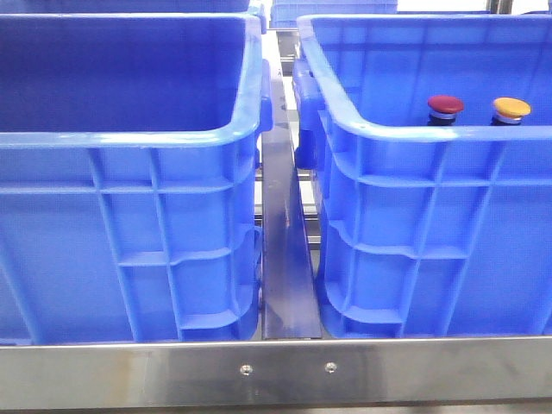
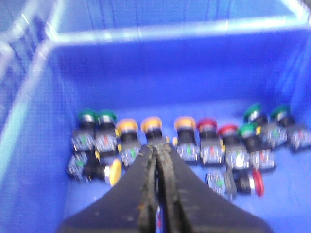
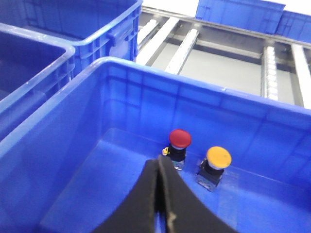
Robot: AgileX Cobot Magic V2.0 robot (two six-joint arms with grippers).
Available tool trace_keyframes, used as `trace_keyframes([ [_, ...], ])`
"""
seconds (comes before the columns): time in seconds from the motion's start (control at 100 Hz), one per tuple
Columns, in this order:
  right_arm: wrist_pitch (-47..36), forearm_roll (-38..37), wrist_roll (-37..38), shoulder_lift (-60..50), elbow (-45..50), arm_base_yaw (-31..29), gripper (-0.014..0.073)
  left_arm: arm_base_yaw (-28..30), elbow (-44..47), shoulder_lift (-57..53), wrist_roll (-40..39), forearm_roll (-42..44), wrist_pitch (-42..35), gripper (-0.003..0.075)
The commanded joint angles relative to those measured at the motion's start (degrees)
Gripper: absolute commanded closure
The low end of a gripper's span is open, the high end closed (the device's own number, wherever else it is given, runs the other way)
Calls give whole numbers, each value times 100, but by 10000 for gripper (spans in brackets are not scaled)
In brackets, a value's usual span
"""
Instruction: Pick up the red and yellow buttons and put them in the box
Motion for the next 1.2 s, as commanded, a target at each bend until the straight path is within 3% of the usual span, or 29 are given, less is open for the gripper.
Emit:
trace_keyframes([
  [0.0, -256, 85, -78, -226, -27, -2, 696, 9, 132, -511, -69, -80, -660, 741],
  [0.39, -251, 85, -78, -1850, 1150, -2, 696, 9, 880, -2293, -69, 95, -746, 741],
  [1.19, -183, 85, -78, -2134, 1343, -2, 696, 9, 890, -2342, -69, 116, -736, 741],
])
